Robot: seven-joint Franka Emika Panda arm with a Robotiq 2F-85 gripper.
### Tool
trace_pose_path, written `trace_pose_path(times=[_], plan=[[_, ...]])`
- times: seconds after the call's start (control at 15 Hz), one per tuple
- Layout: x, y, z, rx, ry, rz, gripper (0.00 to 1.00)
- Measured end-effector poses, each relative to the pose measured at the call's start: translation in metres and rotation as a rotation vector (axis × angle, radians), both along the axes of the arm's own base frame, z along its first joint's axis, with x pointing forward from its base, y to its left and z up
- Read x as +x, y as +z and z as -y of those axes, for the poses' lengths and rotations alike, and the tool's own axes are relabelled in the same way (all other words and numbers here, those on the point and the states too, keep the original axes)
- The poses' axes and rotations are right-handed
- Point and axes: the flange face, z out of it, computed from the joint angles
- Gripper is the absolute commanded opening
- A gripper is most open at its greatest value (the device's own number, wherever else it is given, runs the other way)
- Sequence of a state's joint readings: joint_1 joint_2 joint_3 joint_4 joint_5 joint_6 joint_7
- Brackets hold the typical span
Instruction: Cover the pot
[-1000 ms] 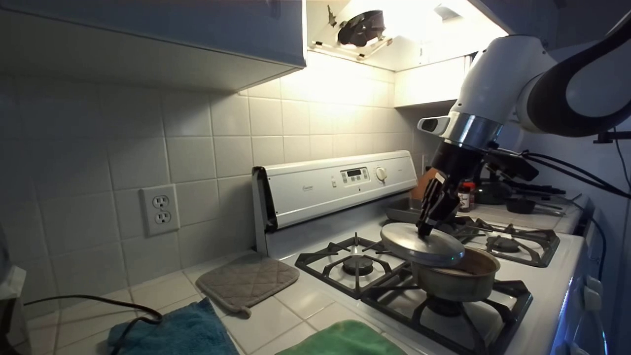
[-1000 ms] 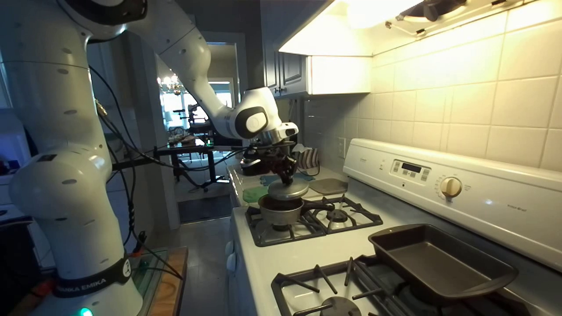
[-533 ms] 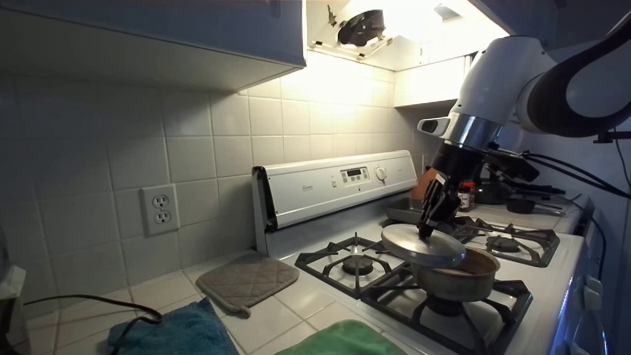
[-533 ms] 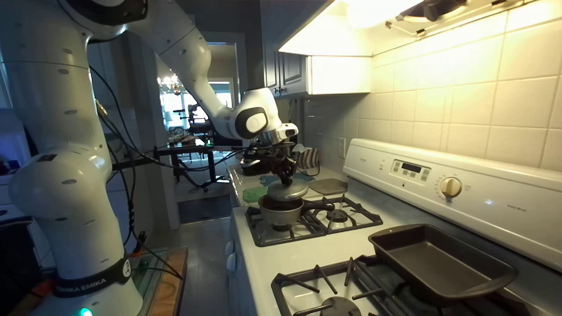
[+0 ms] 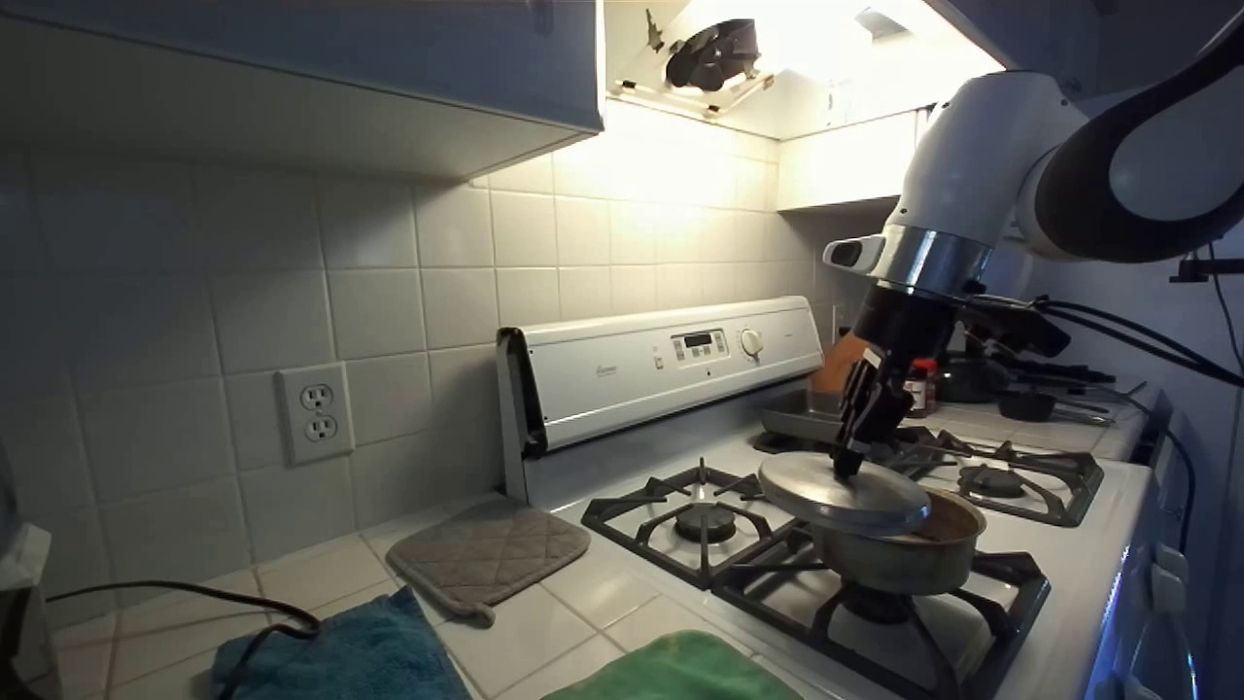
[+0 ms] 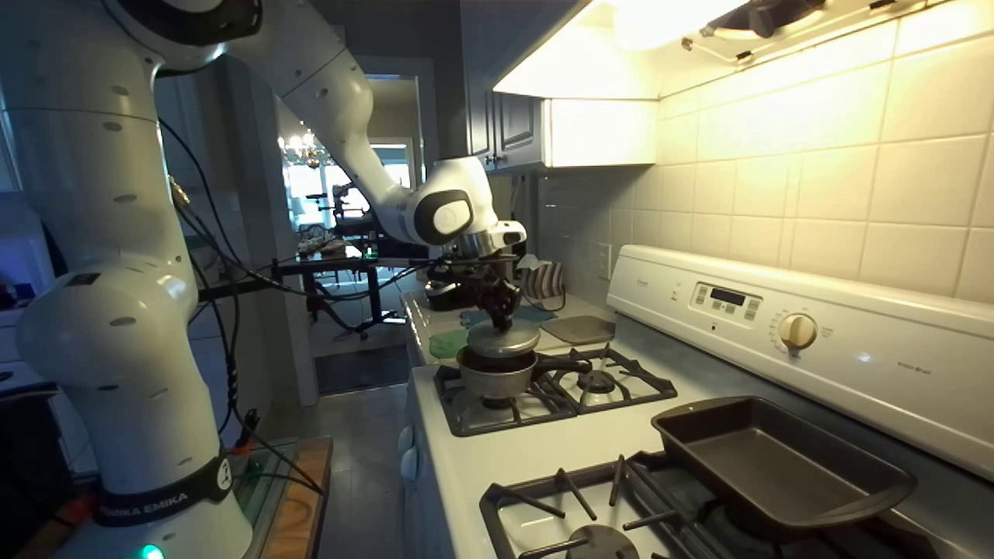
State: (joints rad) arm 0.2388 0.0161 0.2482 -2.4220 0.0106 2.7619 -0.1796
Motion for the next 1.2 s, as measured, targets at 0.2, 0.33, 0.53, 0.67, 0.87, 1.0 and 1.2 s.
trace_pose_path(times=[0.2, 0.33, 0.53, 0.67, 0.87, 1.0, 1.2], plan=[[-0.0002, -0.0013, 0.0008, -0.005, -0.005, -0.014, 0.06], [-0.0002, -0.0036, 0.0024, -0.007, -0.011, -0.027, 0.06], [0.0009, -0.0068, 0.0050, -0.005, -0.022, -0.037, 0.06], [0.0018, -0.0086, 0.0069, -0.005, -0.028, -0.041, 0.06], [0.0024, -0.0088, 0.0079, -0.003, -0.037, -0.043, 0.06], [0.0024, -0.0088, 0.0080, 0.001, -0.044, -0.045, 0.06], [0.0019, -0.0083, 0.0085, 0.006, -0.059, -0.055, 0.06]])
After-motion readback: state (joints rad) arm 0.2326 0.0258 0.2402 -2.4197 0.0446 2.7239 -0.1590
